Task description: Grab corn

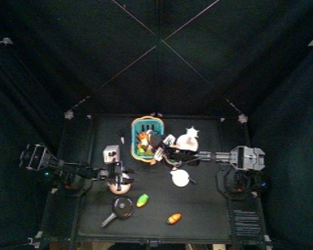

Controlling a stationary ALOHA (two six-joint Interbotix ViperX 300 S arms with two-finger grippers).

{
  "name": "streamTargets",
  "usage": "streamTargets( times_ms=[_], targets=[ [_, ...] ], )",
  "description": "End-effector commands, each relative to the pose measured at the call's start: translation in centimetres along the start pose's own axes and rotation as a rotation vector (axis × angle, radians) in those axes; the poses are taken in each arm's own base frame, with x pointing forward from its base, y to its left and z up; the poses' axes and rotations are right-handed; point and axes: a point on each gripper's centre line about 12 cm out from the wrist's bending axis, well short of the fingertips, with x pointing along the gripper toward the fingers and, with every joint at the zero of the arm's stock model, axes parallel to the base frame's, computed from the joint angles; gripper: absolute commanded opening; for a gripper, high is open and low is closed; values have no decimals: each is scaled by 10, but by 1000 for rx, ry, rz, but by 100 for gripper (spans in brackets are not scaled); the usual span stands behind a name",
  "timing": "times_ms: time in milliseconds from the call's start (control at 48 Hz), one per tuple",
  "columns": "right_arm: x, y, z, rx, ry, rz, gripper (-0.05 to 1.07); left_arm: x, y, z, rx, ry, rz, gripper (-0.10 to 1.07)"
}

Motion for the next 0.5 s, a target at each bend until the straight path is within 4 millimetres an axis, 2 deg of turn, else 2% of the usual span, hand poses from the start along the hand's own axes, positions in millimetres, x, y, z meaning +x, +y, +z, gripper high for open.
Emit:
streamTargets(
  times_ms=[0,229,479],
  targets=[
    [-35,10,11,8,-65,57,100,1,-1,5,-3,-21,-2,76],
    [-77,76,-17,-121,-117,283,100,0,-2,3,0,-6,-8,76],
    [-98,131,-59,-268,-120,451,100,-4,-3,7,-6,-11,-12,76]
  ],
)
